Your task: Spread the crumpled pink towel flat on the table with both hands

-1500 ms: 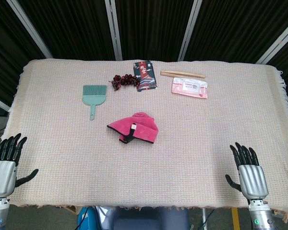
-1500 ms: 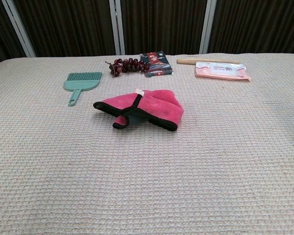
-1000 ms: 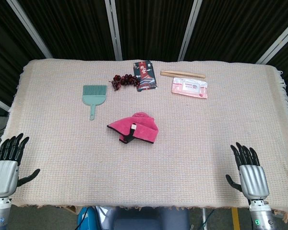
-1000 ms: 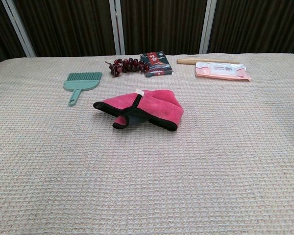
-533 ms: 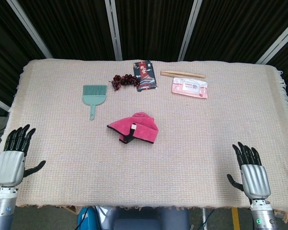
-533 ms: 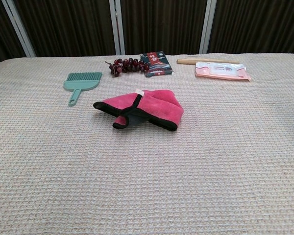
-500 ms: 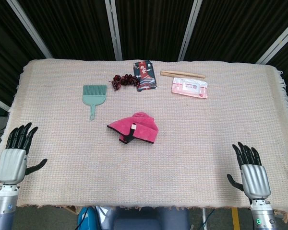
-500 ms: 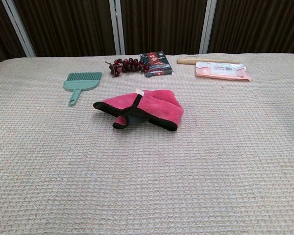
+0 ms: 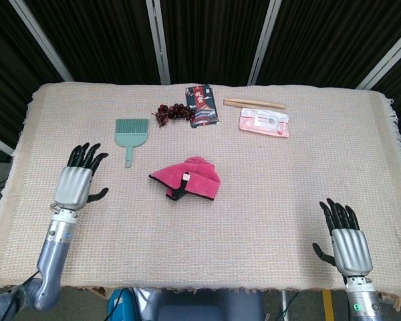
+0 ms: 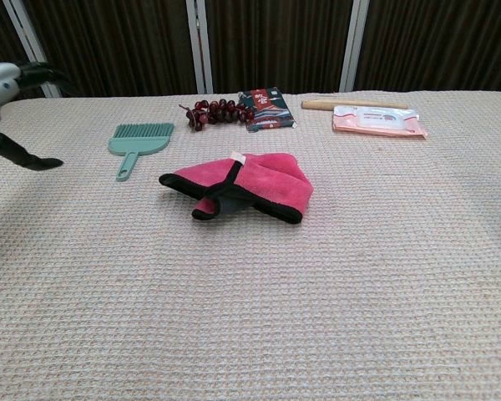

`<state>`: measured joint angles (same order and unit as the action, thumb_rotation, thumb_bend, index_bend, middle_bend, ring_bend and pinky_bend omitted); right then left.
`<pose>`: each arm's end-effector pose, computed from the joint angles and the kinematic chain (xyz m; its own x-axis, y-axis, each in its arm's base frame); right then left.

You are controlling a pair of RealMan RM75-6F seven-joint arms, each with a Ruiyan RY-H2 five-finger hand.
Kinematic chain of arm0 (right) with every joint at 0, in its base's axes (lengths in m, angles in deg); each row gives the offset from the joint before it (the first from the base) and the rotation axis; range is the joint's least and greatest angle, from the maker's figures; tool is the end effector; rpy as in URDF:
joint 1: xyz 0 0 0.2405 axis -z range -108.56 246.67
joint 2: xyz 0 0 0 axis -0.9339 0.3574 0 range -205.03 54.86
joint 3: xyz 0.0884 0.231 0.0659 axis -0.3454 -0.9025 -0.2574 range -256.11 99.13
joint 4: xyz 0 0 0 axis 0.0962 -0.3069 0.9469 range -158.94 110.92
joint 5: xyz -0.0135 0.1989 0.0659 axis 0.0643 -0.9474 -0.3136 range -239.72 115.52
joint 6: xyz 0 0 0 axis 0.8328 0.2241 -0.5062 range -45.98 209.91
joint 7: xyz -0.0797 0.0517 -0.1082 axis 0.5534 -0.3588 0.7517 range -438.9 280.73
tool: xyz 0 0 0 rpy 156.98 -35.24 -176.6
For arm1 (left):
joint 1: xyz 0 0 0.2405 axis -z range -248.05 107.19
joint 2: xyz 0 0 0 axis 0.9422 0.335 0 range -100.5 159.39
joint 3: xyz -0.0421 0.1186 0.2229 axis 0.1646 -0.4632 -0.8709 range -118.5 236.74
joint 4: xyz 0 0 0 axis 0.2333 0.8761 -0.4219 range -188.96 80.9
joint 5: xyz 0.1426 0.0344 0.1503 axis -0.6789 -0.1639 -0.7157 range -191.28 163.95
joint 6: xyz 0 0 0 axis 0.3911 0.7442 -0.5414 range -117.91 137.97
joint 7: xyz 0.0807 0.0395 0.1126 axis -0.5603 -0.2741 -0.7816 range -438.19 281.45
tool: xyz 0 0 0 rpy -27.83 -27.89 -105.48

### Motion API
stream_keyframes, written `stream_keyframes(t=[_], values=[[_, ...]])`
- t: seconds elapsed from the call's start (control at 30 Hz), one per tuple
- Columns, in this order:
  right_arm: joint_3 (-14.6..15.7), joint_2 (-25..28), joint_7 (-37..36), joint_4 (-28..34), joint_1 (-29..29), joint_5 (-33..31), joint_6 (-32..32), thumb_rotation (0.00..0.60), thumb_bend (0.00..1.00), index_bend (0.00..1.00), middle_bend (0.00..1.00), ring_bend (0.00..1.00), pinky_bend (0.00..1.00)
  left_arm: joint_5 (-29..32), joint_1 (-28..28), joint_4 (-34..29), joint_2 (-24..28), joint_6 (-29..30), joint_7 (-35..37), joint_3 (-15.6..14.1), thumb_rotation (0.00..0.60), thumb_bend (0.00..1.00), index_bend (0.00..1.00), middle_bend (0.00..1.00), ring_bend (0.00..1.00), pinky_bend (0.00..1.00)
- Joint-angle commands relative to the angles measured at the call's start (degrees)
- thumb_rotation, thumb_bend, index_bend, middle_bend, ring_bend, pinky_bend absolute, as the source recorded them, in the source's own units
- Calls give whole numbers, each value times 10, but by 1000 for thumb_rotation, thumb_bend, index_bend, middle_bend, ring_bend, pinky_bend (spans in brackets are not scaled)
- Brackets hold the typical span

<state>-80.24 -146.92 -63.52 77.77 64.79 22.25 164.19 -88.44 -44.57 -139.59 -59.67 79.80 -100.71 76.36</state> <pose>-0.2694 -0.1694 0.0981 0.3685 -0.0989 0.9244 -0.9292 -0.0084 0.3695 -0.1956 0.3177 0.0392 0.3881 -0.0326 0.9210 0.9051 -0.1749 -0.3876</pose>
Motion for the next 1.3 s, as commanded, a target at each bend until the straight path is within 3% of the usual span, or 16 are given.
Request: stream_keyframes(t=[0.03, 0.33, 0.7, 1.03, 1.3], values=[[-2, -1, -2, -2, -2, -4, -3, 600, 257, 0, 0, 0, 0, 40, 48, 65, -64, -34, -18, 17, 600, 226, 240, 82, 0, 0], [-5, 1, -12, -6, -1, -14, -4, 600, 257, 0, 0, 0, 0, 82, 117, 220, -177, -58, -30, 33, 600, 232, 414, 100, 0, 0], [-6, 5, -19, -3, 2, -12, 5, 600, 258, 0, 0, 0, 0, 99, 166, 347, -270, -79, 32, 42, 600, 250, 424, 109, 0, 0], [-5, 6, -24, -2, 2, -11, 4, 600, 257, 0, 0, 0, 0, 62, 193, 392, -306, -53, 93, 36, 600, 309, 458, 127, 0, 0], [-5, 7, -26, 0, 2, -13, 2, 600, 257, 0, 0, 0, 0, 60, 195, 408, -313, -48, 102, 33, 600, 347, 479, 142, 0, 0]])
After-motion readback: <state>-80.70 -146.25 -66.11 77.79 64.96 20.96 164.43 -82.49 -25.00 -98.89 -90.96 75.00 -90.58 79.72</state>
